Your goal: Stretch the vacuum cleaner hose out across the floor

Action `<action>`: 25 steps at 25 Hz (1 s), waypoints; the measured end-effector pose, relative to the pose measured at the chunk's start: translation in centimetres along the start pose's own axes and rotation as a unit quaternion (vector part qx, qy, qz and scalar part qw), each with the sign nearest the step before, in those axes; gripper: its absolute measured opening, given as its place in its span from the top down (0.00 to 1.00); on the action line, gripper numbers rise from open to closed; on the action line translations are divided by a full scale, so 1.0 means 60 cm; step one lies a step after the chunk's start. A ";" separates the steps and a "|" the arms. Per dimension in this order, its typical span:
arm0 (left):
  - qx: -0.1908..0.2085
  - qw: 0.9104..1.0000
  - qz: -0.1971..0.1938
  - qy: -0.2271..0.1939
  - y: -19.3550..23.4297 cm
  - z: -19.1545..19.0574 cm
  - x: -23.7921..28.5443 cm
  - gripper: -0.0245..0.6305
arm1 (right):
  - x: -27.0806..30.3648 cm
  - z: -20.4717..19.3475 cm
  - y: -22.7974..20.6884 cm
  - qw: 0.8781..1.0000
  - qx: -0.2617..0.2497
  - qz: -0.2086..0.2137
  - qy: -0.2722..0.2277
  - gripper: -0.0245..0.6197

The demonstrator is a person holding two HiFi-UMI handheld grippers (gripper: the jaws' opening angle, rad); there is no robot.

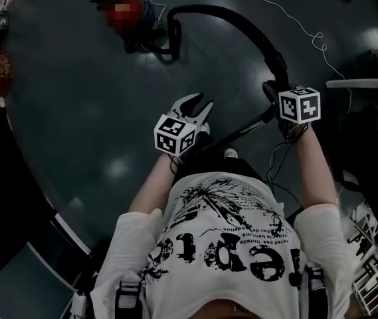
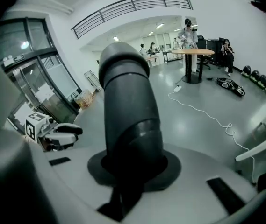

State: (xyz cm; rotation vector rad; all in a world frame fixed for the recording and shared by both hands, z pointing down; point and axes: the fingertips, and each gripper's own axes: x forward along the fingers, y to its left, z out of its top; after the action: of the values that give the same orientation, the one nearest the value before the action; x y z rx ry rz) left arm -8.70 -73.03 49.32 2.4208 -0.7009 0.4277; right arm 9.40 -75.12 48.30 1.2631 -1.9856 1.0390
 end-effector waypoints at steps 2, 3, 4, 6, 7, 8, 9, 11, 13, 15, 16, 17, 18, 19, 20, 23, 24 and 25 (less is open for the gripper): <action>0.000 1.000 0.004 0.003 -0.040 -0.031 0.000 0.76 | -0.017 -0.025 0.004 1.000 -0.002 0.011 -0.012 0.88; 0.001 1.000 0.006 0.004 -0.061 -0.048 0.001 0.76 | -0.027 -0.039 0.005 1.000 -0.008 0.017 -0.017 0.88; 0.002 1.000 0.011 0.005 -0.084 -0.063 0.002 0.76 | -0.038 -0.052 0.006 0.999 -0.017 0.024 -0.021 0.88; -0.001 1.000 0.022 0.003 -0.133 -0.095 0.001 0.76 | -0.063 -0.085 0.014 0.998 -0.038 0.036 -0.026 0.89; -0.003 1.000 0.027 -0.001 -0.159 -0.110 0.000 0.76 | -0.077 -0.103 0.021 0.998 -0.050 0.041 -0.027 0.89; -0.006 1.000 0.030 -0.006 -0.183 -0.124 -0.002 0.75 | -0.090 -0.119 0.029 0.997 -0.062 0.044 -0.028 0.89; -0.010 0.999 0.033 -0.012 -0.205 -0.136 -0.003 0.74 | -0.102 -0.135 0.038 0.996 -0.075 0.045 -0.028 0.90; -0.012 0.999 0.036 -0.022 -0.247 -0.154 -0.006 0.74 | -0.121 -0.167 0.054 0.994 -0.101 0.046 -0.024 0.90; -0.001 0.999 0.035 -0.029 -0.293 -0.168 -0.013 0.74 | -0.139 -0.207 0.069 0.992 -0.118 0.044 -0.016 0.90; 0.021 0.999 0.024 -0.023 -0.337 -0.187 -0.018 0.74 | -0.158 -0.243 0.085 0.991 -0.126 0.039 -0.009 0.91; 0.029 0.999 0.015 -0.016 -0.358 -0.200 -0.019 0.73 | -0.166 -0.256 0.092 0.991 -0.125 0.036 -0.007 0.91; 0.033 0.999 0.002 -0.008 -0.378 -0.217 -0.020 0.69 | -0.175 -0.267 0.100 0.992 -0.122 0.033 -0.008 0.91; 0.033 0.999 -0.012 0.002 -0.399 -0.239 -0.022 0.65 | -0.184 -0.275 0.109 0.993 -0.116 0.031 -0.010 0.91; 0.033 0.999 -0.026 0.015 -0.421 -0.266 -0.026 0.61 | -0.194 -0.284 0.120 0.994 -0.108 0.030 -0.013 0.91; 0.033 0.998 -0.041 0.030 -0.445 -0.297 -0.030 0.56 | -0.205 -0.293 0.132 0.995 -0.098 0.029 -0.017 0.91; 0.040 0.994 -0.075 0.074 -0.514 -0.400 -0.049 0.43 | -0.245 -0.319 0.178 0.997 -0.072 0.028 -0.031 0.91; 0.044 0.992 -0.080 0.085 -0.532 -0.431 -0.060 0.41 | -0.258 -0.328 0.198 0.997 -0.065 0.031 -0.036 0.91; 0.049 0.991 -0.080 0.093 -0.548 -0.459 -0.073 0.40 | -0.271 -0.339 0.219 0.997 -0.059 0.035 -0.039 0.91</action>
State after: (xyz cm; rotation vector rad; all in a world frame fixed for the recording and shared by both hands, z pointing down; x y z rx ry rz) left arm 2.63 -31.75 54.49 2.4659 -0.4104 0.6244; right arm 4.89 -46.91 42.55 1.1939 -2.1321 0.9023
